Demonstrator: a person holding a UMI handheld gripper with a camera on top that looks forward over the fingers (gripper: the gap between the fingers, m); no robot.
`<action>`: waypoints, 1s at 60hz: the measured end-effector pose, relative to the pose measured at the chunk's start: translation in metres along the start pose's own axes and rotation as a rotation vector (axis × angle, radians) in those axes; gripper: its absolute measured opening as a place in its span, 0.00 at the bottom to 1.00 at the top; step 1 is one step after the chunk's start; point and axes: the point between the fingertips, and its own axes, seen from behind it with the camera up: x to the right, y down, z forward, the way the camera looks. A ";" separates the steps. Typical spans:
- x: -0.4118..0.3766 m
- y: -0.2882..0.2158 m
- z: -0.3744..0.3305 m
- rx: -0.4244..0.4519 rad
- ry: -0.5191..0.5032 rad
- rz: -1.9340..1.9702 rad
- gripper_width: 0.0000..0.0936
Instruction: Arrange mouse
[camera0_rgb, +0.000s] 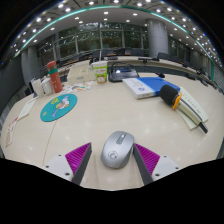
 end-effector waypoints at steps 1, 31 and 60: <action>0.000 -0.001 0.003 -0.002 -0.003 0.000 0.90; 0.005 -0.023 0.025 -0.011 0.101 -0.090 0.39; -0.203 -0.234 0.065 0.227 -0.014 -0.039 0.39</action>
